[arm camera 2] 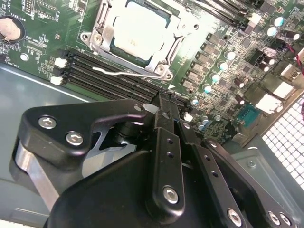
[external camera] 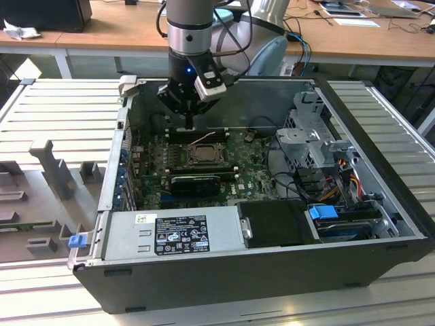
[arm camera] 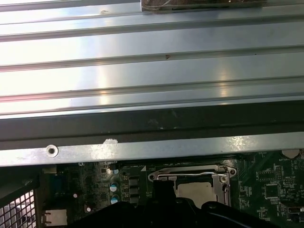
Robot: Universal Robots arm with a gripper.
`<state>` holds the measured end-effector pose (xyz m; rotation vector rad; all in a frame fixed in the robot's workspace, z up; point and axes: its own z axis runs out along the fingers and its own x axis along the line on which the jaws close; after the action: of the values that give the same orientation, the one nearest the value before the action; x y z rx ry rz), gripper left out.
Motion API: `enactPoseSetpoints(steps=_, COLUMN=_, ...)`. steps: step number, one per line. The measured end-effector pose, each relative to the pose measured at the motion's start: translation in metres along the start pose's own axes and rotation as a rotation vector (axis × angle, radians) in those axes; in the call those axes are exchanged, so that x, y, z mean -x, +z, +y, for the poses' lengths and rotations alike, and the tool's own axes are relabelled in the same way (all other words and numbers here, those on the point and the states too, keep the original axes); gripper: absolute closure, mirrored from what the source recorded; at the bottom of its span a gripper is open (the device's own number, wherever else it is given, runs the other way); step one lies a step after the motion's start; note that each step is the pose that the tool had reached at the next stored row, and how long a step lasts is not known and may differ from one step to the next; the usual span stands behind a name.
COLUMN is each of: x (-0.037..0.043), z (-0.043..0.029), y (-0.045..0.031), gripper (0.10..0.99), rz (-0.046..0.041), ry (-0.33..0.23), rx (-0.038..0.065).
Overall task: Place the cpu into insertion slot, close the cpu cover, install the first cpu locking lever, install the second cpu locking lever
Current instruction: 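Install the first cpu locking lever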
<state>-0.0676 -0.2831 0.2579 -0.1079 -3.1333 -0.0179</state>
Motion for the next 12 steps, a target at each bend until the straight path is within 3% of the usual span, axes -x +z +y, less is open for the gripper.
enactPoseSetpoints(steps=4, x=0.0052, z=0.0003, y=0.0004, gripper=0.98, rz=0.0003, ry=0.0, rx=0.004)
enactPoseSetpoints(steps=6, x=0.0068, z=-0.0001, y=0.0008, gripper=0.98, rz=0.0014, ry=0.0, rx=0.022)
enactPoseSetpoints(steps=9, x=0.0068, z=-0.0006, y=0.0043, gripper=0.98, rz=-0.0003, ry=-0.006, rx=0.022)
enactPoseSetpoints(steps=12, x=0.0068, z=-0.0006, y=0.0073, gripper=0.98, rz=0.0001, ry=-0.074, rx=0.022)
